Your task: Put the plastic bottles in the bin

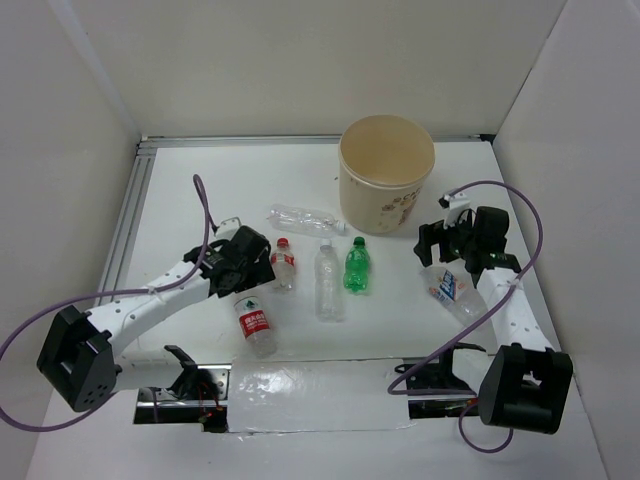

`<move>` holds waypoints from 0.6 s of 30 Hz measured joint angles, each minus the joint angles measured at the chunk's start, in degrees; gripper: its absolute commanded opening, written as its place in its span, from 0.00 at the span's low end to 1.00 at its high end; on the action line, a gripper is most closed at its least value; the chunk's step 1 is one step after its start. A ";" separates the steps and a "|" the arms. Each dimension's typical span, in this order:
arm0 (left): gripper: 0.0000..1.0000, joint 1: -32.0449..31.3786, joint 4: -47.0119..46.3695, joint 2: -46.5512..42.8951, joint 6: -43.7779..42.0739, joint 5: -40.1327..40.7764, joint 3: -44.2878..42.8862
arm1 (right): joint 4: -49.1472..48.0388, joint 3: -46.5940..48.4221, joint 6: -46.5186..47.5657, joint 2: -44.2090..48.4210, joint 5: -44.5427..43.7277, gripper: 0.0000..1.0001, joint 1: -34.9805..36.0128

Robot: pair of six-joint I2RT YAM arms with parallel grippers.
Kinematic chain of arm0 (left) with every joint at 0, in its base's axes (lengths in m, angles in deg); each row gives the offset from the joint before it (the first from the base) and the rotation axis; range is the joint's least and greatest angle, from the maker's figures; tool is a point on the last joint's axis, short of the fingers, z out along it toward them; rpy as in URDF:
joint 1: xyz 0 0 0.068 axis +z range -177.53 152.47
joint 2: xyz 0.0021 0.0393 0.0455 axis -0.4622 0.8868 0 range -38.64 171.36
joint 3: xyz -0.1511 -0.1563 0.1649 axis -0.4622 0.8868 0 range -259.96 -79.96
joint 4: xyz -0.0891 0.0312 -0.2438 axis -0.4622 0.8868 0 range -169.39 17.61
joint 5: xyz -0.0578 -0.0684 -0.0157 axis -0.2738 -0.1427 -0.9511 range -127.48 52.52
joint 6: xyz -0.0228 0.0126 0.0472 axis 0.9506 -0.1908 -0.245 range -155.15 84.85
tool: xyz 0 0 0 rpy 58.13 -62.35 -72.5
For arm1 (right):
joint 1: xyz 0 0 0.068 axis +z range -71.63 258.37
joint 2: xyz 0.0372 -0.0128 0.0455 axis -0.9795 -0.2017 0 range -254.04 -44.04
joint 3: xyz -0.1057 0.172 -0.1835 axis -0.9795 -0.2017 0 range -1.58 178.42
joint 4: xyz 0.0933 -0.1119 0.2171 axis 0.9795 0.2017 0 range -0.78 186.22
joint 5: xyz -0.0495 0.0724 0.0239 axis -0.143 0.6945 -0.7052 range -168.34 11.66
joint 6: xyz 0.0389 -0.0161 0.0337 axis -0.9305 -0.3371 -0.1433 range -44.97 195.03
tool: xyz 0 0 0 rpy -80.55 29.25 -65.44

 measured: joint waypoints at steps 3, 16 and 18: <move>1.00 -0.98 1.88 -0.28 1.62 2.27 -0.55 | 0.46 0.00 0.02 -0.76 0.09 1.00 0.00; 0.97 -1.49 4.85 -5.05 7.37 5.01 6.64 | 0.66 0.00 -0.13 -0.98 -0.02 1.00 -0.04; 0.95 -1.49 4.42 -4.31 7.74 4.76 8.66 | 0.66 0.00 -0.31 -0.98 -0.04 1.00 -0.20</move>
